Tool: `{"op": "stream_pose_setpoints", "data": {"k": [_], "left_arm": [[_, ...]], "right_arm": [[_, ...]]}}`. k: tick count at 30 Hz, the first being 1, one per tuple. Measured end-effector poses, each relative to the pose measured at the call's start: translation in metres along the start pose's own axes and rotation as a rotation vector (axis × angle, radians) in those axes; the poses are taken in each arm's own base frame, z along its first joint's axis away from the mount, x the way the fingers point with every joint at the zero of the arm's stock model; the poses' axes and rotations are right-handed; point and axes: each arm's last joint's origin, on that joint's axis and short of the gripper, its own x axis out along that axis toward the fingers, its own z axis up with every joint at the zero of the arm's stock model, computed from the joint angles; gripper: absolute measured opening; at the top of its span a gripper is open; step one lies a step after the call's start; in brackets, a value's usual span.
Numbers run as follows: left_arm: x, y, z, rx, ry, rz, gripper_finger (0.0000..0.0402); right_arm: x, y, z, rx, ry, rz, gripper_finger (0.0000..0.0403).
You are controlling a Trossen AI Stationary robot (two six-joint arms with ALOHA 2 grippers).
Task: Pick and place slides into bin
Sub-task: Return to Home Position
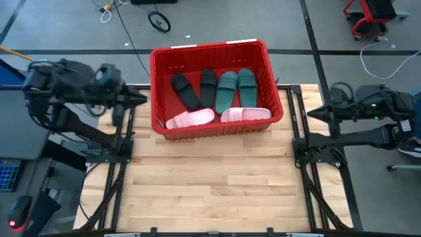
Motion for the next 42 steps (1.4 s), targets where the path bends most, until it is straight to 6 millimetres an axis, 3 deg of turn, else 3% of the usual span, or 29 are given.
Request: {"op": "stream_pose_setpoints", "data": {"k": [6, 12, 21, 31, 35, 42], "left_arm": [[-0.020, 0.004, -0.013, 0.014, -0.052, -0.084, 0.0057], [-0.011, 0.012, -0.048, 0.047, -0.157, -0.166, 0.0050], [0.027, 0.026, -0.126, 0.037, -0.425, -0.404, 0.0049], [0.078, 0.047, -0.218, 0.002, -0.620, -0.485, 0.0056], [0.085, 0.057, -0.244, -0.016, -0.689, -0.506, 0.0050], [0.086, 0.069, -0.270, 0.023, -0.769, -0.502, 0.0054]], "right_arm": [[-0.029, -0.006, -0.017, -0.051, -0.214, 0.120, 0.0014], [-0.034, -0.014, -0.052, -0.044, -0.379, 0.252, 0.0014], [0.001, -0.018, -0.084, -0.007, -0.502, 0.393, 0.0016], [0.039, -0.017, -0.089, -0.041, -0.550, 0.400, 0.0014], [0.045, -0.016, -0.086, -0.064, -0.599, 0.419, 0.0014], [0.062, -0.012, -0.085, -0.036, -0.629, 0.507, 0.0014]]}}
